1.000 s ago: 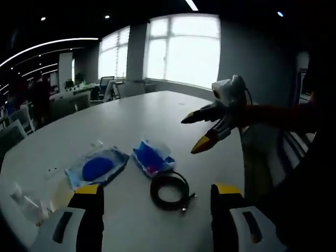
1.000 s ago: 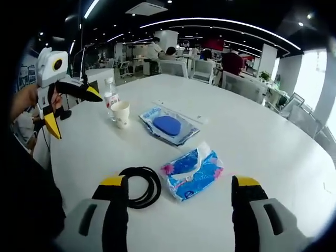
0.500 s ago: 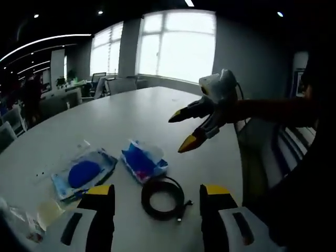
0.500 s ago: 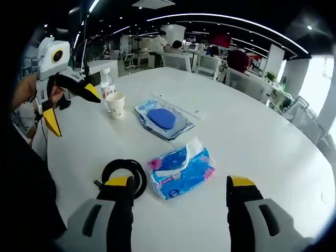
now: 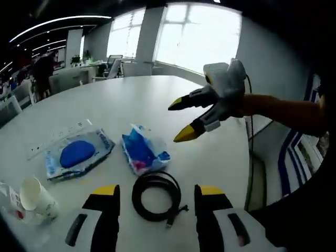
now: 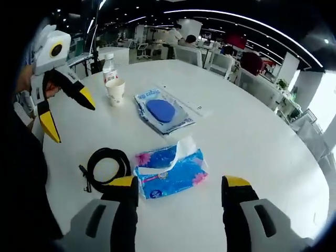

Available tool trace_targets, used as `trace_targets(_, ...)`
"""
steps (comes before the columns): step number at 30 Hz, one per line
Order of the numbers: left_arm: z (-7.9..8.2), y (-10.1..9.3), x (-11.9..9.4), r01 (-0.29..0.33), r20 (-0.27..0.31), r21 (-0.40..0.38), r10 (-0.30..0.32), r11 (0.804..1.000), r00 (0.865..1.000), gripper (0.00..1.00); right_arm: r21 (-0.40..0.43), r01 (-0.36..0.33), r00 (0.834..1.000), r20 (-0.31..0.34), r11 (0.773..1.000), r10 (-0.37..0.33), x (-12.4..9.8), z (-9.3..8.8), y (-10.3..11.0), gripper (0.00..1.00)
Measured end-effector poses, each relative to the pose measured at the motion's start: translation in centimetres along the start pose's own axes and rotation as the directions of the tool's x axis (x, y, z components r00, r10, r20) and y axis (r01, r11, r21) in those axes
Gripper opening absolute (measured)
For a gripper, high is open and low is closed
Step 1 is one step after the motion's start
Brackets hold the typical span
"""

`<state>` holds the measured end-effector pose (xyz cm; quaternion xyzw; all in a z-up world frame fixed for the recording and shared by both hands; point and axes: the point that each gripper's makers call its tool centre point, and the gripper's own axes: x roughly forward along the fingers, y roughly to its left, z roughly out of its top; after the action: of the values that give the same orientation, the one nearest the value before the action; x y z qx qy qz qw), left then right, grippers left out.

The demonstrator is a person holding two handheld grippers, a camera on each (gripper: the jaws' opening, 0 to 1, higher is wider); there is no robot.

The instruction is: Arrange the tabletop items into an orderly group along one side of the table until the central work area is clear of visible clutter.

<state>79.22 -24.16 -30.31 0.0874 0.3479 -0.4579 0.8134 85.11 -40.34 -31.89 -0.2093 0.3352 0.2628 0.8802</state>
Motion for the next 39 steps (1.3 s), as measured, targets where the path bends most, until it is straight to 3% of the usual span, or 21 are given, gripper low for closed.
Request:
trace_targets(5, 0.5, -1.7, 0.5, 0.045, 0.047, -0.140, -0.039, 0.989, 0.998, 0.52, -0.050, -0.019, 1.000, -0.009, 0.999, 0.018, 1.1, 0.2, -0.4, 0.58)
trace_targets(14, 0.5, -2.6, 2.7, 0.059, 0.046, -0.248, -0.049, 0.967, 0.998, 0.45, -0.099, -0.045, 0.999, -0.025, 0.994, 0.043, 3.0, 0.2, -1.2, 0.54)
trace_targets(19, 0.0, -2.9, 3.9, 0.042, 0.015, -0.289, -0.039, 0.956, 0.999, 0.42, -0.102, -0.061, 0.998, -0.033, 0.993, 0.058, 4.1, 0.2, -1.6, 0.54)
trace_targets(31, 0.6, -3.9, 7.7, 0.087, -0.004, -0.381, -0.095, 0.920, 0.995, 0.33, -0.125, -0.118, 0.991, -0.078, 0.985, 0.109, 6.4, -0.4, -2.1, 0.50)
trace_targets(39, 0.5, -2.9, 9.5, 0.045, -0.046, -0.413, -0.070, 0.910, 0.996, 0.30, -0.088, -0.155, 0.986, -0.081, 0.984, 0.148, 7.1, -0.8, -1.7, 0.46)
